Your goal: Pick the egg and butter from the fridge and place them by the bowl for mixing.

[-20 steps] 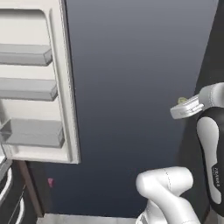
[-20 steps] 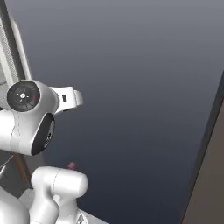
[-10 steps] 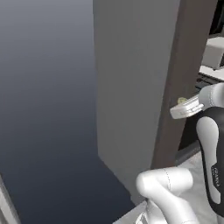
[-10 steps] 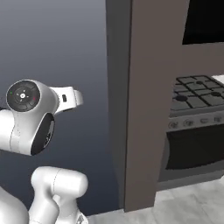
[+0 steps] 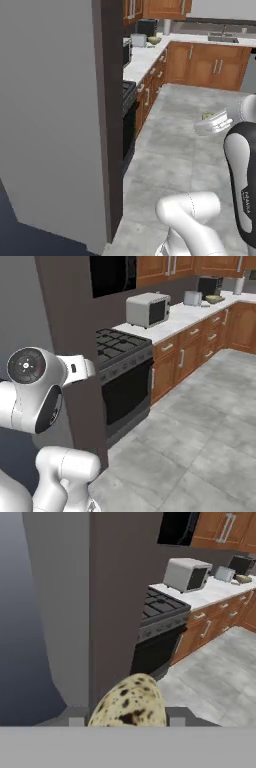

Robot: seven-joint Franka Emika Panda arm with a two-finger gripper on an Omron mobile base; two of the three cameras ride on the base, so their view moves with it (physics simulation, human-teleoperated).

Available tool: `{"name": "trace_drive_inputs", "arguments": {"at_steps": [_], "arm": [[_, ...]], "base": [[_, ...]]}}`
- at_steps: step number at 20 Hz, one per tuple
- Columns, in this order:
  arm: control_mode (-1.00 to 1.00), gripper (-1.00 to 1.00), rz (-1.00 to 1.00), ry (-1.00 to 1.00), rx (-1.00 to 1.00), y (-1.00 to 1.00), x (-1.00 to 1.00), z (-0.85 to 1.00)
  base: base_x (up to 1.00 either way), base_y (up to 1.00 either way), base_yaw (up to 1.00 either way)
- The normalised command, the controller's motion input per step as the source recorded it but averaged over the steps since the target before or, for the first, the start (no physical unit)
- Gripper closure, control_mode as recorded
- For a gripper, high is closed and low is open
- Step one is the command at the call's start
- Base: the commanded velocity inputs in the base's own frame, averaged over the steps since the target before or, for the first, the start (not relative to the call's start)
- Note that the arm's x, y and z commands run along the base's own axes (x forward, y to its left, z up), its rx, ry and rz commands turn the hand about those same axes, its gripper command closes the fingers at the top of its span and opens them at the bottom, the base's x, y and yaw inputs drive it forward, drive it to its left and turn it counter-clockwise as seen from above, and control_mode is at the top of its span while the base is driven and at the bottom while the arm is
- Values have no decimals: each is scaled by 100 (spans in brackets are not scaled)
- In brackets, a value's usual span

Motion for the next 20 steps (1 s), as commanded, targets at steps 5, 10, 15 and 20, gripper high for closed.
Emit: {"name": "trace_drive_inputs", "arguments": {"at_steps": [5,10,15,20], "arm": [[100,100,0,0,0,0,0,0],[100,100,0,0,0,0,0,0],[100,100,0,0,0,0,0,0],[100,100,0,0,0,0,0,0]], "base": [[19,-19,-84],[86,-9,-53],[100,51,-33],[100,94,-24]]}}
